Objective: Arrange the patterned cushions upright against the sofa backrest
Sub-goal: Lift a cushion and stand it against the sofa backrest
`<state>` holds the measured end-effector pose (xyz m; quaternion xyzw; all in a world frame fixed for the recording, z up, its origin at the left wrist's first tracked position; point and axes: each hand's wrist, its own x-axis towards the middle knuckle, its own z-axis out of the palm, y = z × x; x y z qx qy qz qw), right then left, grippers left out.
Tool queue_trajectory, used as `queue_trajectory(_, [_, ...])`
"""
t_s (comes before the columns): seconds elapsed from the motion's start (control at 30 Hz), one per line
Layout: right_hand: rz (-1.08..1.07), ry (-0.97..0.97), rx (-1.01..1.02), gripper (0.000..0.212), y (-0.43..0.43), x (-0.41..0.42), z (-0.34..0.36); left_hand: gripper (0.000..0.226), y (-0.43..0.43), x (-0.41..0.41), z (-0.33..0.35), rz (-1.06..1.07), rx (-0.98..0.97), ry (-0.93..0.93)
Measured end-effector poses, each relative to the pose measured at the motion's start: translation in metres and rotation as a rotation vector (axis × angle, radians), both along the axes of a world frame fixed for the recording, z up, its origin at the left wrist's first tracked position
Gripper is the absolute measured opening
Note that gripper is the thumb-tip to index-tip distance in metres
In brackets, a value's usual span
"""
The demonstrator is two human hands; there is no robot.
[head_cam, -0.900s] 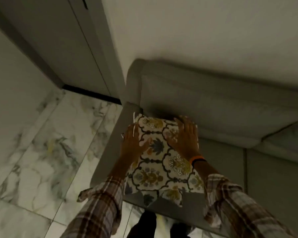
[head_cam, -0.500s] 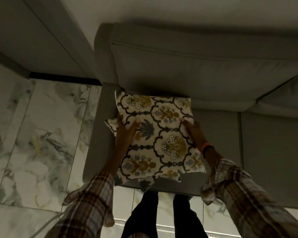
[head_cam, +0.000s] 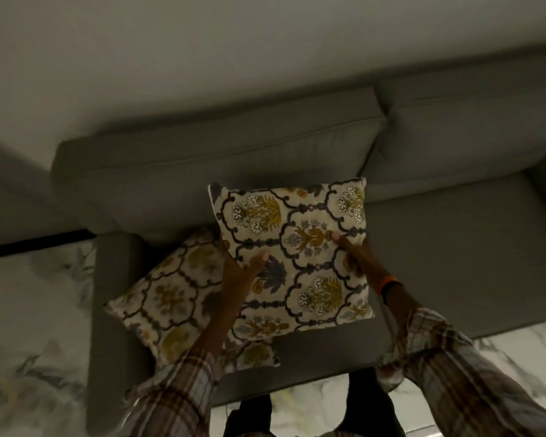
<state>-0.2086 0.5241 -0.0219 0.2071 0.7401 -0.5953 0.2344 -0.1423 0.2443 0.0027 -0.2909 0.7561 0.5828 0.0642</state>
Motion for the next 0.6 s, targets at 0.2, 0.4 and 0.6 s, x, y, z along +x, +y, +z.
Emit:
queue_trajectory(0.2, [-0.112, 0.040, -0.030, 0.119, 0.200, -0.054, -0.010, 0.099, 0.198, -0.079, -0.021, -0.209, 0.078, -0.122])
queue_trajectory(0.4, [-0.169, 0.093, -0.063, 0.109, 0.405, -0.123, -0.037, 0.076, 0.396, -0.173, -0.073, -0.422, 0.156, -0.049])
queue_trajectory(0.6, [-0.220, 0.146, 0.030, 0.147, 0.580, -0.200, -0.065, 0.094, 0.555, -0.259, -0.113, -0.573, 0.165, 0.024])
